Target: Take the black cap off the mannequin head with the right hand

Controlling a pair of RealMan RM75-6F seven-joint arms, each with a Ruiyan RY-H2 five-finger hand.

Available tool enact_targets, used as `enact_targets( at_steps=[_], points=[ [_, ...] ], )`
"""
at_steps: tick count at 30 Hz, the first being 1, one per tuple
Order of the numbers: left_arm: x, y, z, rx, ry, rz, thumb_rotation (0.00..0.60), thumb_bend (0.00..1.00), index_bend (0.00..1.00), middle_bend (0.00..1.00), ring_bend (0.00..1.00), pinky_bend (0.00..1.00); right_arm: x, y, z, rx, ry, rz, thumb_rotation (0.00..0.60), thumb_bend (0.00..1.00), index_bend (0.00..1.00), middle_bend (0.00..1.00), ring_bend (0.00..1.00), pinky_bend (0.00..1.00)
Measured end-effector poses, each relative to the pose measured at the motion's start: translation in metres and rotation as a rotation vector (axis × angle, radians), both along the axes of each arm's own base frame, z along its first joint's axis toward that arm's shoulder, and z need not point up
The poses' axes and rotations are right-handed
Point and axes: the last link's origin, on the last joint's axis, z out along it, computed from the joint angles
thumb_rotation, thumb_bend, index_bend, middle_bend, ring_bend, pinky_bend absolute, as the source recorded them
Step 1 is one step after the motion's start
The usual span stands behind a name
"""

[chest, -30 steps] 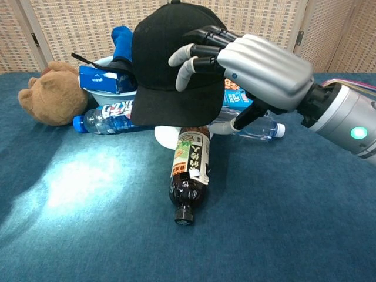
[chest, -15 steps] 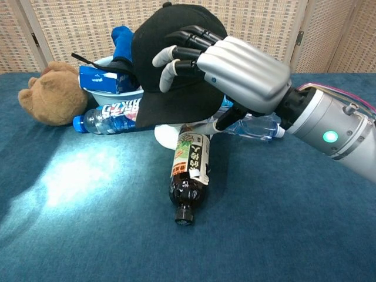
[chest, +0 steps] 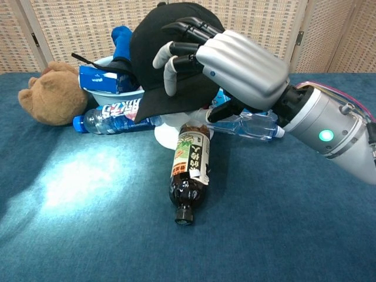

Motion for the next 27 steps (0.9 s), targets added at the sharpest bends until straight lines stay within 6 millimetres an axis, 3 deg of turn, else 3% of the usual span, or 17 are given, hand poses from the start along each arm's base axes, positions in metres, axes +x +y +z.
enact_targets(
  at_steps=[10, 27],
  points=[
    [0.000, -0.001, 0.000, 0.003, -0.002, -0.001, 0.600, 0.28, 0.07, 0.00, 0.07, 0.00, 0.010, -0.010, 0.003, -0.037, -0.053, 0.004, 0.600, 0.54, 0.80, 0.38, 0.15, 0.00],
    [-0.002, -0.003, 0.000, 0.006, -0.007, 0.004, 0.600, 0.28, 0.07, 0.00, 0.07, 0.00, 0.037, -0.040, 0.024, -0.121, -0.182, -0.039, 0.600, 0.54, 0.85, 0.43, 0.19, 0.00]
  ],
)
